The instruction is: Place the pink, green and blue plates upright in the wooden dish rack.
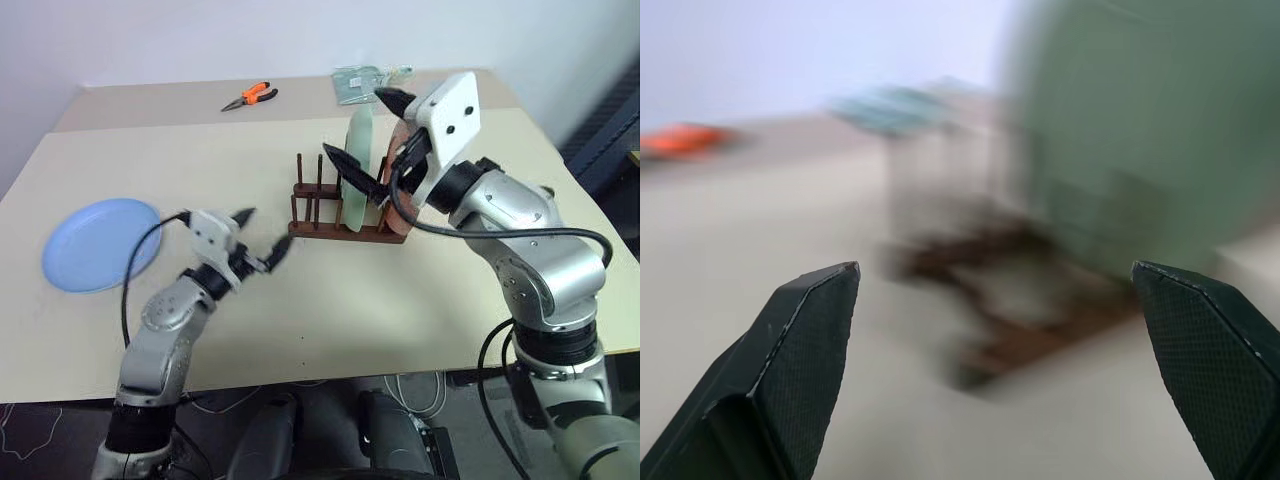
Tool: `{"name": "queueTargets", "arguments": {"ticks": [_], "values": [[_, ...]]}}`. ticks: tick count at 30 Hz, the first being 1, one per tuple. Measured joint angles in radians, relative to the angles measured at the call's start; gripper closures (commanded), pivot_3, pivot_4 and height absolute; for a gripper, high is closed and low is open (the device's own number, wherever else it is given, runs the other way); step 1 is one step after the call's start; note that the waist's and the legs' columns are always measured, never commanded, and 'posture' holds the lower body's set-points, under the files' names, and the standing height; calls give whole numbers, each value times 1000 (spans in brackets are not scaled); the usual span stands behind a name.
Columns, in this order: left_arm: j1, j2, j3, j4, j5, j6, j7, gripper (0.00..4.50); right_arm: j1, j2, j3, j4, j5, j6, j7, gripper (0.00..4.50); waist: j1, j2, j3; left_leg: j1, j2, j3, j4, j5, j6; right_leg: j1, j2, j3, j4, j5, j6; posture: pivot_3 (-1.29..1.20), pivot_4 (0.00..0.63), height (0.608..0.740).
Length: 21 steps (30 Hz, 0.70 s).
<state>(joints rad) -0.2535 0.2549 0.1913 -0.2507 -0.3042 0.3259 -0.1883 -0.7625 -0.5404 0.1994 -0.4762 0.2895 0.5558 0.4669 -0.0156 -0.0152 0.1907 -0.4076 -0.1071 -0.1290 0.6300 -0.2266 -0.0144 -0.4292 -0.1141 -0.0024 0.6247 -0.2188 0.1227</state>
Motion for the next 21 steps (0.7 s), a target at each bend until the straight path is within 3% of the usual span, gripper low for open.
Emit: {"name": "queueTargets", "arguments": {"ticks": [3, 6, 16, 18, 21], "values": [[-78, -16, 189, 53, 101, 66, 321, 0, -5, 20, 99, 58, -78, -111, 63, 35, -4, -1, -1, 0, 0, 0, -1, 0, 0, 0, 0, 0, 0, 0, 0, 0, 150, 739], [-70, -31, 316, 47, 144, 151, 494, 0, -4, 51, 131, 115, -124, -168, 88, 35, 4, -2, -1, -1, -1, 0, 0, 0, -1, 0, -1, 0, 0, 0, 0, 0, 150, 739], [-57, -229, 602, -90, -59, 370, 699, 0, 23, 111, 144, 183, -191, -250, 138, 35, 27, -4, -1, -1, -1, -2, 1, 0, -1, 2, 0, 0, -5, 2, 1, 0, 150, 739], [-70, -249, 649, -80, -120, 388, 723, 547, 32, 115, 144, 184, -199, -251, 140, 0, 27, -4, -1, -1, -1, -2, 1, 0, -2, 2, 1, 0, -5, 2, 1, 0, 150, 739], [-83, -245, 678, -43, -191, 392, 719, 1905, 48, 122, 144, 183, -215, -254, 140, 0, 26, -4, -1, -1, -1, -2, 1, 1, -2, 2, 1, 0, -5, 2, 0, 0, 150, 739]]}}
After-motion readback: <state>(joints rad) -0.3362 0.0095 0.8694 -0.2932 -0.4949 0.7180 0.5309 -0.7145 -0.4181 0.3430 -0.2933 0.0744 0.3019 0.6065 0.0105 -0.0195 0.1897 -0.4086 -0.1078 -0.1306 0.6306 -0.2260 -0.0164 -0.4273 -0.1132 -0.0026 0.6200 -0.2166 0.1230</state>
